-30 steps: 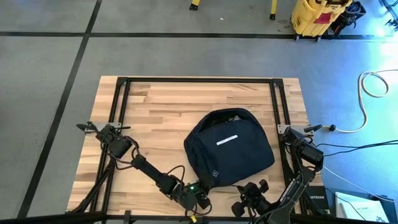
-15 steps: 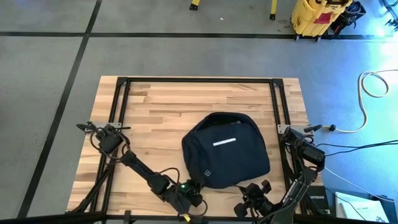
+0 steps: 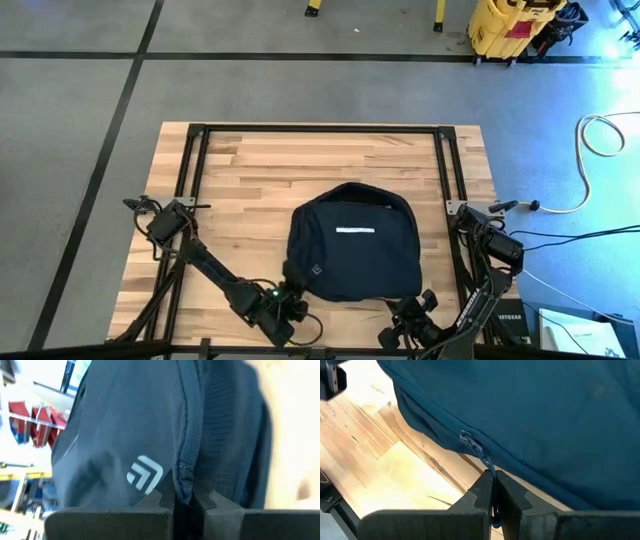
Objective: Unpack backpack
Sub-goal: Close the black backpack
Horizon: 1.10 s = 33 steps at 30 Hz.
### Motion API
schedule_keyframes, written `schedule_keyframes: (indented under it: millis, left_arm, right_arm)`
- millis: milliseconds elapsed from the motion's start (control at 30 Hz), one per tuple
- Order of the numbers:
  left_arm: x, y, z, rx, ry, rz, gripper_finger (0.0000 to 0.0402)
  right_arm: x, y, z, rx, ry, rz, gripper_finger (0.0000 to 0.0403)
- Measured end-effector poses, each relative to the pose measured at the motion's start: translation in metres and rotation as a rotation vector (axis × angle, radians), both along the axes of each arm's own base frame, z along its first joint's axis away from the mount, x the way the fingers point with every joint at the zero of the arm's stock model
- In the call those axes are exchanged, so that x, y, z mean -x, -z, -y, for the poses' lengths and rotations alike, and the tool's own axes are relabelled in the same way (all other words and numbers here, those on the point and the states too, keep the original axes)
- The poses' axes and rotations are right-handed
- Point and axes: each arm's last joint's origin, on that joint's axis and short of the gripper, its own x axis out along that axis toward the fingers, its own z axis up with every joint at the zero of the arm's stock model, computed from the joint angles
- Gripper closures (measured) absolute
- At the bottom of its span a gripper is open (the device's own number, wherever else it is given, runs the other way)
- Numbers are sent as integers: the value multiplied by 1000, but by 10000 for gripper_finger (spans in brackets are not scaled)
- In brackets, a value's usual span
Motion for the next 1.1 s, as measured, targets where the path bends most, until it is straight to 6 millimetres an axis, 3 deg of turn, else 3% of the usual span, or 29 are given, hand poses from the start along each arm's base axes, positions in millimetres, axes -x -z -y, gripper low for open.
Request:
schedule_keyframes:
  millis: [500,800,1100]
  left_arm:
    - [38,-13,-13,-60,-139,-45,401]
    - [50,-2,-25,-40,-197,-65,401]
    - [68,-5,-41,-114,-301,-118,401]
  right_arm:
    - [0,0,0,4,-6,1,403]
    - [0,0,0,6,-12,3,403]
    - [0,0,0,5,-11,1,403]
